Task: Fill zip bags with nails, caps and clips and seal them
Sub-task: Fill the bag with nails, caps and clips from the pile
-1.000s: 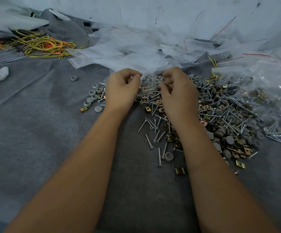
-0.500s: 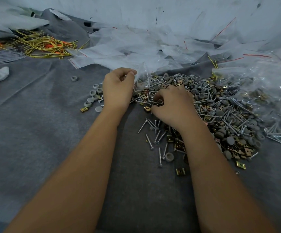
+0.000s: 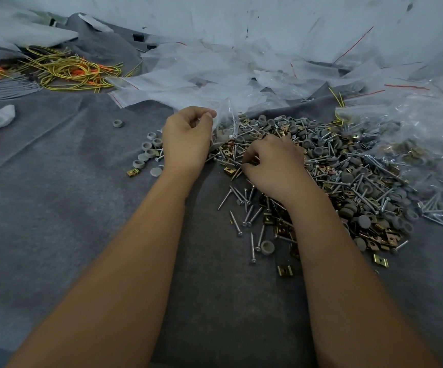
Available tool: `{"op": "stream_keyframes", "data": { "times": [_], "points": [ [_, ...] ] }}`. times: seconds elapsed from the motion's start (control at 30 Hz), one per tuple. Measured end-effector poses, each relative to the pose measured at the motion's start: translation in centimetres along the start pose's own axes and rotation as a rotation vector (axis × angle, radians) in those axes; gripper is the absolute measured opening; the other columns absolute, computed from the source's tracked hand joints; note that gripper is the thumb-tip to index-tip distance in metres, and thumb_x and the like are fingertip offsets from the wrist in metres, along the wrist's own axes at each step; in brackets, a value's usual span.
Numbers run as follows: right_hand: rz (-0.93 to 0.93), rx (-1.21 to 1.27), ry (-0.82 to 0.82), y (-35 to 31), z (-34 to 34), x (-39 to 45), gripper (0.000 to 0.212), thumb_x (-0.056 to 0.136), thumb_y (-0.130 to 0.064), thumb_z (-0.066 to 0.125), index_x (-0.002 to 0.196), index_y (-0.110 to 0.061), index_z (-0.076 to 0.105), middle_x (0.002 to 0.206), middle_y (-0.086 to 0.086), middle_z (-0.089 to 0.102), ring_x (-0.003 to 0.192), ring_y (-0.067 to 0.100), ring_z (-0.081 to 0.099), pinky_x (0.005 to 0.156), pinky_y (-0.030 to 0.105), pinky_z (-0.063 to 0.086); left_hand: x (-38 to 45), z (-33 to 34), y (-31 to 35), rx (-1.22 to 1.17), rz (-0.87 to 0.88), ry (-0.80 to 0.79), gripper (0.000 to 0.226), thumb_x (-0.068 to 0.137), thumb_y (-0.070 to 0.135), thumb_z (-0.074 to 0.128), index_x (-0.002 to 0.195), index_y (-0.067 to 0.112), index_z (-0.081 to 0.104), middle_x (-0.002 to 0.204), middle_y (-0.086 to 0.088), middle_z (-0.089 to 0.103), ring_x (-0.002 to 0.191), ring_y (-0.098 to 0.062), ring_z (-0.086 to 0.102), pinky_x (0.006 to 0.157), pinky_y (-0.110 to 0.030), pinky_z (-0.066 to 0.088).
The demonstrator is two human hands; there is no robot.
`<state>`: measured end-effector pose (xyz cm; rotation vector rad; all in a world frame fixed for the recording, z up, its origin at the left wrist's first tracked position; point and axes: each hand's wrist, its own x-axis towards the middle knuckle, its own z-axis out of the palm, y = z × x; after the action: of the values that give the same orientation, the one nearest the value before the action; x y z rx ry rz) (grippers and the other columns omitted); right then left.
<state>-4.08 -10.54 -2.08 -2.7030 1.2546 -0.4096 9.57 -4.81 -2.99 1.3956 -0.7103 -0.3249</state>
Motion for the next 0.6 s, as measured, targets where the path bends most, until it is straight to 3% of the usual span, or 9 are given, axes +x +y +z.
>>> {"op": "stream_keyframes", "data": {
  "times": [0.17,0.27,0.37,0.43,0.6],
  "points": [
    [0.023,0.052,0.054,0.1,0.2,0.2,0.014,0.091,-0.041,0.062,0.097,-0.031,0.071,0.119,0.002,0.059,0.121,0.03,0.042,0.096,0.044,0.031,0.0,0.0,0.1,0.009,0.005,-0.008,0.016,0.093,0.011,0.055,0.087,0.016,0.069,0.056,-0.001,0.05,0.048,-0.012,0.039,0.055,-0.028,0.033],
    [0.022,0.174,0.197,0.2,0.1,0.3,0.009,0.089,-0.039,0.065,0.085,-0.032,0.068,0.101,-0.003,0.065,0.108,0.025,0.052,0.089,0.039,0.036,0.0,0.0,0.0,0.015,0.009,-0.004,0.015,0.093,0.012,0.056,0.087,0.017,0.069,0.059,-0.002,0.053,0.048,-0.011,0.04,0.055,-0.028,0.035],
    [0.028,0.431,0.309,0.0,-0.3,0.0,0.014,0.089,-0.029,0.067,0.077,-0.028,0.061,0.072,-0.015,0.057,0.073,0.004,0.055,0.07,0.028,0.044,0.1,0.0,0.0,0.026,0.011,-0.006,0.016,0.093,0.013,0.056,0.087,0.019,0.069,0.062,-0.004,0.055,0.048,-0.011,0.041,0.055,-0.027,0.036],
    [0.058,0.561,0.357,-0.1,-0.4,-0.1,0.012,0.09,-0.025,0.066,0.079,-0.024,0.063,0.069,-0.015,0.057,0.065,0.0,0.053,0.061,0.02,0.043,0.1,0.1,-0.1,0.04,0.022,-0.013,0.016,0.093,0.012,0.056,0.087,0.018,0.069,0.066,-0.007,0.058,0.05,-0.012,0.044,0.055,-0.026,0.038],
    [0.038,0.833,0.513,-0.8,-1.0,-0.3,0.015,0.086,-0.016,0.071,0.077,-0.025,0.064,0.069,-0.013,0.063,0.063,-0.005,0.058,0.059,0.01,0.044,-0.3,0.2,0.0,0.136,0.083,-0.088,0.015,0.094,0.011,0.056,0.09,0.016,0.07,0.058,0.001,0.055,0.044,0.0,0.044,0.05,-0.018,0.038]
  ]
}}
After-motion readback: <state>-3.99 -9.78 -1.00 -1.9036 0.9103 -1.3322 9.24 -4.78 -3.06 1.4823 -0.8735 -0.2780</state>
